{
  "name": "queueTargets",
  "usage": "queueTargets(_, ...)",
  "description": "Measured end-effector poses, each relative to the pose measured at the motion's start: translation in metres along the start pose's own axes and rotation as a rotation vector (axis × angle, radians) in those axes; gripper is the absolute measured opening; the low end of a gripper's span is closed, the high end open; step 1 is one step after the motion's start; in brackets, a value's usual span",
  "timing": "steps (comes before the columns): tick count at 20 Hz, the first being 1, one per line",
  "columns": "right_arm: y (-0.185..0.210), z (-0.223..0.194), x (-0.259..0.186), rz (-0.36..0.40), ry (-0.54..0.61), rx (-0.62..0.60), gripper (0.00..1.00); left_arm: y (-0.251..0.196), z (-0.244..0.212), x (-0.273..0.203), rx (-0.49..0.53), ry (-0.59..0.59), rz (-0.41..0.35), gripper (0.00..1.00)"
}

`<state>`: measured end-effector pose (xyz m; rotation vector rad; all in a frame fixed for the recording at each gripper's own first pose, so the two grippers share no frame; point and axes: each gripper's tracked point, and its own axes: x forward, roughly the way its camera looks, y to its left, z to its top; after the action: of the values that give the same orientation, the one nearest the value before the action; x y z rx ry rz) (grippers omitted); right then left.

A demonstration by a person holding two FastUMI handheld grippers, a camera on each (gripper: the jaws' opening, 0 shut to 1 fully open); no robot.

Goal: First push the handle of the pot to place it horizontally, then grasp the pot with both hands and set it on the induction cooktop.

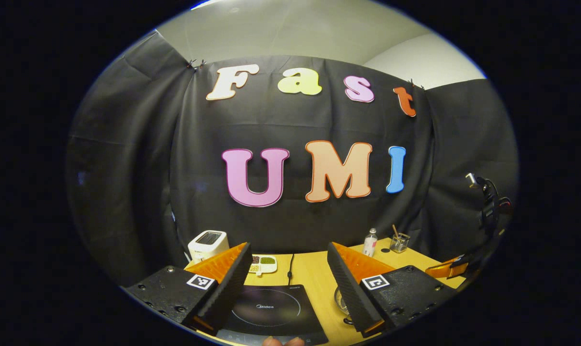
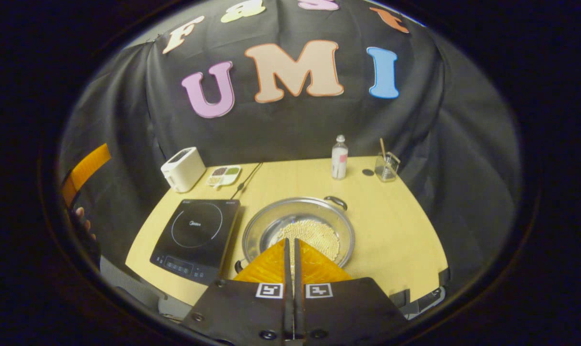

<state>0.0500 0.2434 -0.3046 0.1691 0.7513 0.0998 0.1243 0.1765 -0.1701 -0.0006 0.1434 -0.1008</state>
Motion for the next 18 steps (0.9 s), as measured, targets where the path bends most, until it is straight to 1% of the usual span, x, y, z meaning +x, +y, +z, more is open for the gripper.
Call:
queueTargets(1,0.004,-0.009,0.006,0.010,0.031,-0.004,0.00,0.003,-0.005,0.001,-0.002,0.010,0.009,0.95)
queueTargets(2,0.007,-0.021,0.009,0.018,0.069,-0.003,0.03,0.008,-0.011,0.001,-0.007,0.029,0.024,0.95)
queueTargets(5,0.018,-0.047,0.024,0.044,0.144,0.026,0.00,0.011,-0.016,-0.004,-0.041,0.038,0.031,0.95)
queueTargets(6,0.023,-0.059,0.028,0.053,0.174,0.037,0.02,0.015,-0.023,-0.006,-0.032,0.049,0.039,0.92)
queueTargets(7,0.026,-0.069,0.030,0.059,0.198,0.039,0.00,0.021,-0.026,-0.008,-0.026,0.053,0.049,0.95)
queueTargets(8,0.028,-0.077,0.034,0.059,0.219,0.039,0.00,0.024,-0.027,-0.010,-0.028,0.054,0.056,0.96)
queueTargets(9,0.028,-0.084,0.036,0.058,0.240,0.043,0.03,0.028,-0.028,-0.012,-0.035,0.059,0.064,0.95)
queueTargets(11,0.034,-0.097,0.042,0.061,0.271,0.051,0.03,0.037,-0.034,-0.018,-0.042,0.069,0.083,0.95)
queueTargets(12,0.035,-0.104,0.045,0.061,0.288,0.046,0.03,0.041,-0.036,-0.020,-0.040,0.071,0.092,0.92)
queueTargets(13,0.037,-0.110,0.049,0.061,0.308,0.042,0.03,0.045,-0.038,-0.022,-0.039,0.073,0.100,0.92)
queueTargets(14,0.039,-0.118,0.052,0.062,0.332,0.042,0.03,0.048,-0.040,-0.025,-0.038,0.079,0.106,0.95)
queueTargets(15,0.041,-0.124,0.055,0.061,0.352,0.042,0.03,0.052,-0.043,-0.027,-0.037,0.085,0.113,0.92)
queueTargets(16,0.043,-0.131,0.058,0.062,0.368,0.039,0.03,0.055,-0.045,-0.029,-0.039,0.087,0.120,0.95)
queueTargets(18,0.044,-0.145,0.063,0.053,0.402,0.005,0.03,0.061,-0.046,-0.032,-0.044,0.086,0.136,0.96)
